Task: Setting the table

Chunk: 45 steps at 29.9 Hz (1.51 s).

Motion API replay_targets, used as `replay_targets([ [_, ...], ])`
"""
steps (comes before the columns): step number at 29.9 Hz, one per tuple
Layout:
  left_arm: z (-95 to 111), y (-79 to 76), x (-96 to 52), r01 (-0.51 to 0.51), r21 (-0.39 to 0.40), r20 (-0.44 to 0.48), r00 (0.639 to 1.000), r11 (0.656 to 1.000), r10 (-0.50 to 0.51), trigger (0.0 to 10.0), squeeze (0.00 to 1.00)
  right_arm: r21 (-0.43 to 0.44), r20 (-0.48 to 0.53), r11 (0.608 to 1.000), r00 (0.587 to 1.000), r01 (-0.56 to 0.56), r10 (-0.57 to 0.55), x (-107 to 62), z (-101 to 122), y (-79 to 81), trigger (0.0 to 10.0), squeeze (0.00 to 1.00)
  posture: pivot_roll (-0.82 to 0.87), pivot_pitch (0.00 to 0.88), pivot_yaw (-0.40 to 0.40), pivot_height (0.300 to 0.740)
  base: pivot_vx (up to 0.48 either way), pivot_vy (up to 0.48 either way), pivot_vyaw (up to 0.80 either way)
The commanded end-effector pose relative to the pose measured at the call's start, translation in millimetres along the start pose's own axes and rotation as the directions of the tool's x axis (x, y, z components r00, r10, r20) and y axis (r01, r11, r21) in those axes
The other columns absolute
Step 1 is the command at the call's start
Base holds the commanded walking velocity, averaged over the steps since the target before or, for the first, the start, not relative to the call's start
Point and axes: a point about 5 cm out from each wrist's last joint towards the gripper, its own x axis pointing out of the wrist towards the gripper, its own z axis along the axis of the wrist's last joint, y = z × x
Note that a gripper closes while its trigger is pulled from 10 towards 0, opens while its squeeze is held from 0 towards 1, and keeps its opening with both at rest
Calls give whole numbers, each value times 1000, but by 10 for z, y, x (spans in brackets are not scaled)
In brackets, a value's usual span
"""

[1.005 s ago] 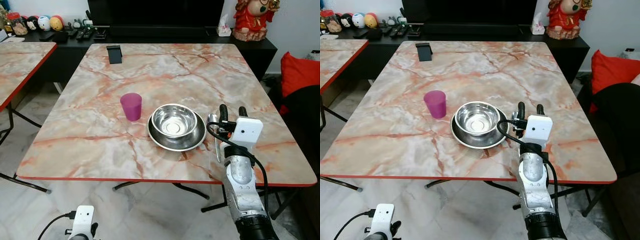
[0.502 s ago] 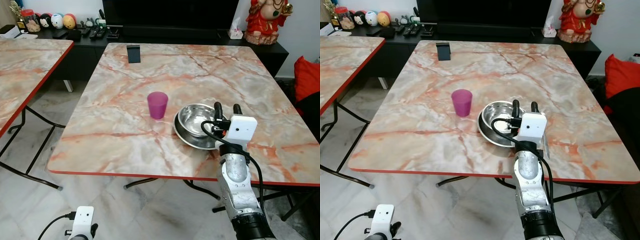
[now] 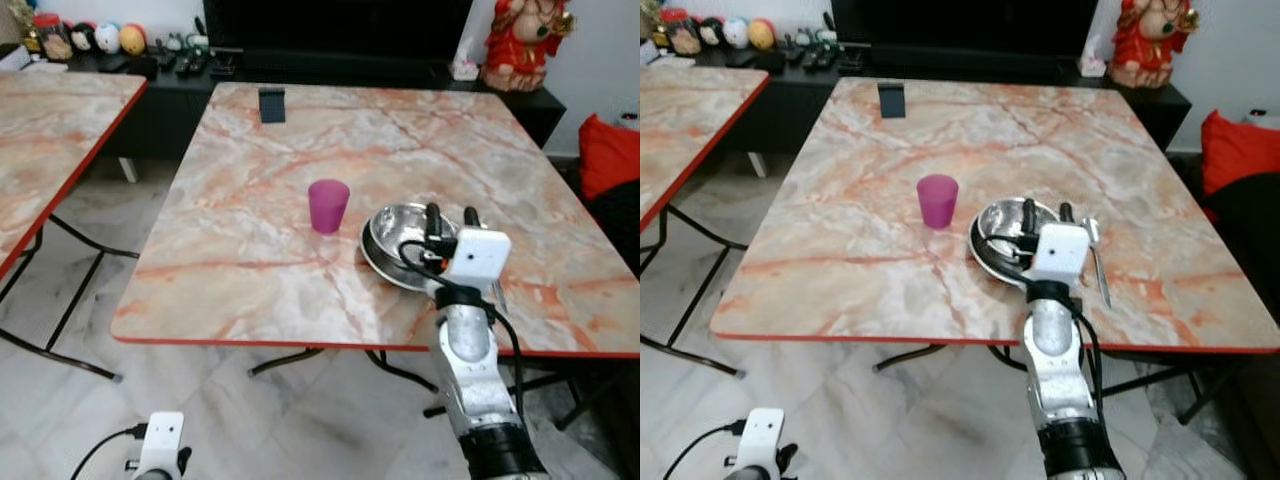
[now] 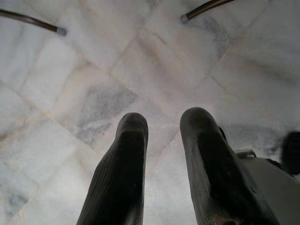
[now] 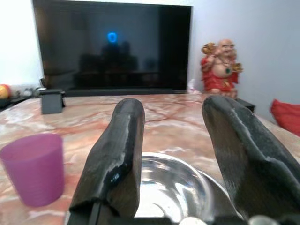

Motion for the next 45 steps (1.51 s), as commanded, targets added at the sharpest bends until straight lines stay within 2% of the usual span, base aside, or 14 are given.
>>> replay_targets([
  [1, -49, -12, -9, 0, -10, -18, 1000, 1000, 0, 10000, 0, 2, 2, 1000, 1000, 11, -11, 1, 12, -7, 10000, 0, -3, 0, -16, 740, 0, 334, 0],
  [45, -40, 6, -7, -7, -11, -20, 1000, 1000, 7, 10000, 0, 10, -3, 1000, 1000, 2, -2, 19, 21, 71, 10000, 0, -4, 0, -8, 740, 0, 381, 0],
])
